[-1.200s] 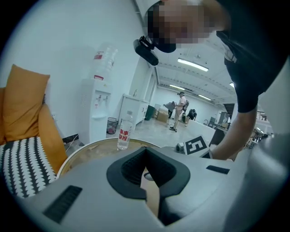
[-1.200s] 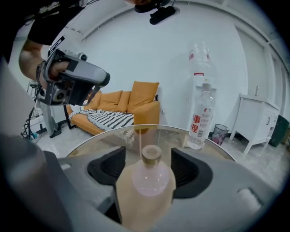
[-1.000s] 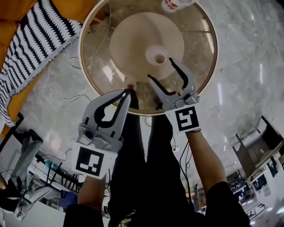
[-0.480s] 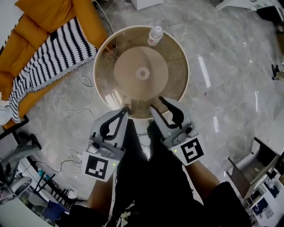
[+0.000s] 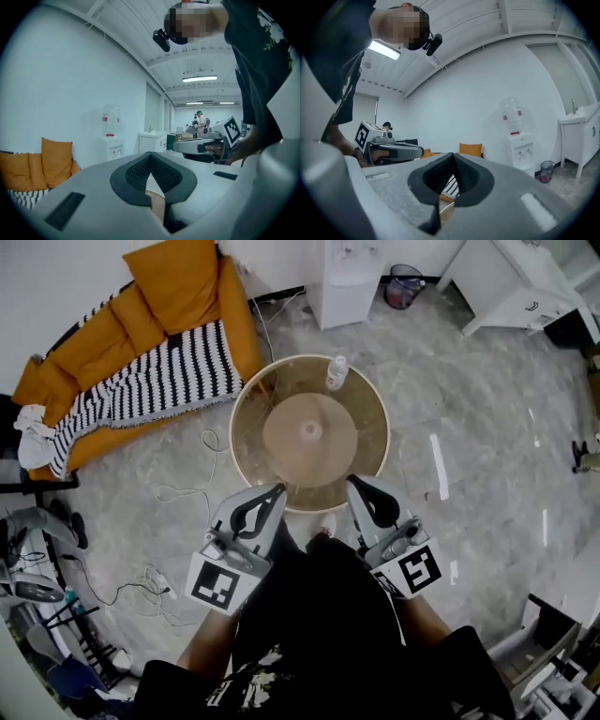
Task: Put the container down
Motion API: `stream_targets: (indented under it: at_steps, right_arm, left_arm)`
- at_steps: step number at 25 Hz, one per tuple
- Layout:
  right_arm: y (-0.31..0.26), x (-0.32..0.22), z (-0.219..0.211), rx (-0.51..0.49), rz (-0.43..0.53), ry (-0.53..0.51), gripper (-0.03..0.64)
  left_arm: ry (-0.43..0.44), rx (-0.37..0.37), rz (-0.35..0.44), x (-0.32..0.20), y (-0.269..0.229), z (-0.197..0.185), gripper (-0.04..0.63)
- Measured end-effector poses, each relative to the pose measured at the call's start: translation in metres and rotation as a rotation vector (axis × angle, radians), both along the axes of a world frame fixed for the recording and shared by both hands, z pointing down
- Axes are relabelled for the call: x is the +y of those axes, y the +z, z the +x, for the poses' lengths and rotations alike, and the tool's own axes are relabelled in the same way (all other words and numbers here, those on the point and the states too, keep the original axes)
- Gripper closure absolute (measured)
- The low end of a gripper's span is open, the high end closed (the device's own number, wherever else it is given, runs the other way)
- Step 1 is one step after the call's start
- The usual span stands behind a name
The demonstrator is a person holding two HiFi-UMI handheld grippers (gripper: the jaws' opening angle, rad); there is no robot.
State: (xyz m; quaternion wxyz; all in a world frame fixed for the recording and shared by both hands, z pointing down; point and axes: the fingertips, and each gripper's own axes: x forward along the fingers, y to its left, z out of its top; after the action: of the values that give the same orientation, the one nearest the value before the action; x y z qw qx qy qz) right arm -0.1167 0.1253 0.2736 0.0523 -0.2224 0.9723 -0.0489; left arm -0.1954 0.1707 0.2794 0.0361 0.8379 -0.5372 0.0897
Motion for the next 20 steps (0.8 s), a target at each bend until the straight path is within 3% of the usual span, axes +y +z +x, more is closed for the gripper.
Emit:
stream_targets:
  at_steps: [4,9,13,20]
  right_arm:
    - [-0.026,0.028,0.017,0.020,0.104,-0.022,0.621]
    - [-0.036,0.045,0.040,0.105,0.079,-0.060,0.621]
    - [-0.051,0.050,0.051,0.065,0.119,-0.064,0.621]
    - [-0.076,0.043,0.055,0.042,0.133,-0.059,0.623]
  left_arm:
    - [0.002,0.007,0.047,0.018,-0.028,0.025,0.594]
    - [-0.006,-0.010,0.105,0.032,-0.055,0.046,0.594]
    - [-0.039,-0.019,0.150,0.043,-0.067,0.050,0.594]
    - [-0.019,-0.016,0.133,0.046,-0.080,0.054,0.594]
